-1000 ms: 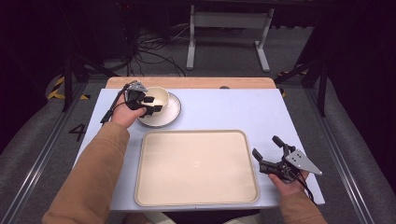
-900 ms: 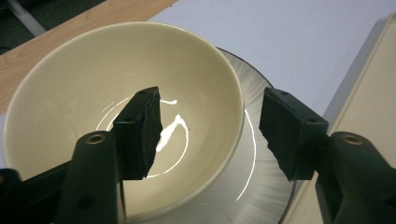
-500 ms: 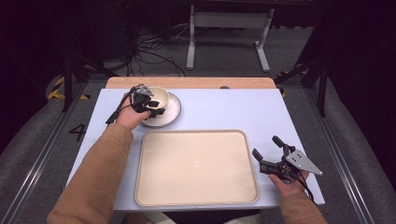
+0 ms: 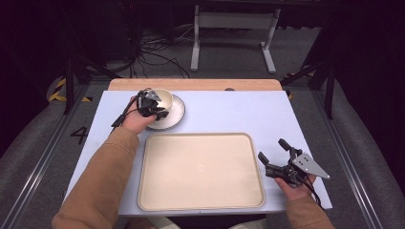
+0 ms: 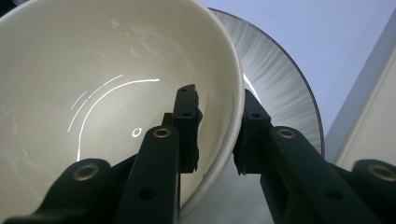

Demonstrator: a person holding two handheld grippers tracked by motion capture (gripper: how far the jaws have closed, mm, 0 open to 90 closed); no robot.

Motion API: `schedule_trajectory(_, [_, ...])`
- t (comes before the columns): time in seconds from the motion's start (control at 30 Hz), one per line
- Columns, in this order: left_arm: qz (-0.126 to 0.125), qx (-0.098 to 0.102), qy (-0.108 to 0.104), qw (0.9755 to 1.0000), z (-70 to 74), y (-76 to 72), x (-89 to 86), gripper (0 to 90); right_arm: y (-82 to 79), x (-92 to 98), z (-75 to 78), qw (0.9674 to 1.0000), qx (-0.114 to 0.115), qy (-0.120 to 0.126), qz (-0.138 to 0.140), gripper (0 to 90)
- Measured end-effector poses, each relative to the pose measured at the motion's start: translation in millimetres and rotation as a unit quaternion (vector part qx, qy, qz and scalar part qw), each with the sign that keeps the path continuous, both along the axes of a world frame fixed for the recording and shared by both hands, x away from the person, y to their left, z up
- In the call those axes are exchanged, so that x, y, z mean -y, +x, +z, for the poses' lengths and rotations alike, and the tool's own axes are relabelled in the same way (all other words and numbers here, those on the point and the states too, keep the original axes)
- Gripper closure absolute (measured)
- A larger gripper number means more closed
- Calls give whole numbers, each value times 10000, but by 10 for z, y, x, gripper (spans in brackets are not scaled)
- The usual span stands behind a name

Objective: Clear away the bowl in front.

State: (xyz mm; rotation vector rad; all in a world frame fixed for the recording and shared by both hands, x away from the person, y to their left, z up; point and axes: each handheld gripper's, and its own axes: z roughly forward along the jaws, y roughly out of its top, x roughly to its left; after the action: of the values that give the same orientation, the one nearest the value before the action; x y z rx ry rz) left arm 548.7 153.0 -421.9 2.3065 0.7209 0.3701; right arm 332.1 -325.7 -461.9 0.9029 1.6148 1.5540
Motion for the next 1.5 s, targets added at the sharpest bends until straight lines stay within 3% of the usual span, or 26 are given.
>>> schedule_trajectory(0.17, [-20, 62, 124, 9999, 13, -10, 56, 820, -3, -1, 0, 10000, 0, 15, 2, 67])
schedule_trajectory(0.43, [-66, 201, 292, 9994, 21, -25, 74, 827, -4, -1, 0, 10000, -9, 24, -1, 68])
schedule_trajectory(0.63, [30, 202, 229, 9995, 59, -27, 67, 831, -4, -1, 0, 10000, -11, 22, -2, 68])
schedule_trajectory(0.83, [56, 69, 343, 9994, 182, -32, 86, 828, -3, -2, 0, 10000, -10, 29, 3, 68])
schedule_trajectory(0.97, [44, -41, 230, 9997, 253, -65, 120, 823, -3, 0, 0, 10000, -13, 18, -4, 67])
schedule_trajectory(1.5, [-280, 21, 390, 9988, 610, -206, 249, 820, -3, -3, 0, 10000, -3, 9, 3, 68])
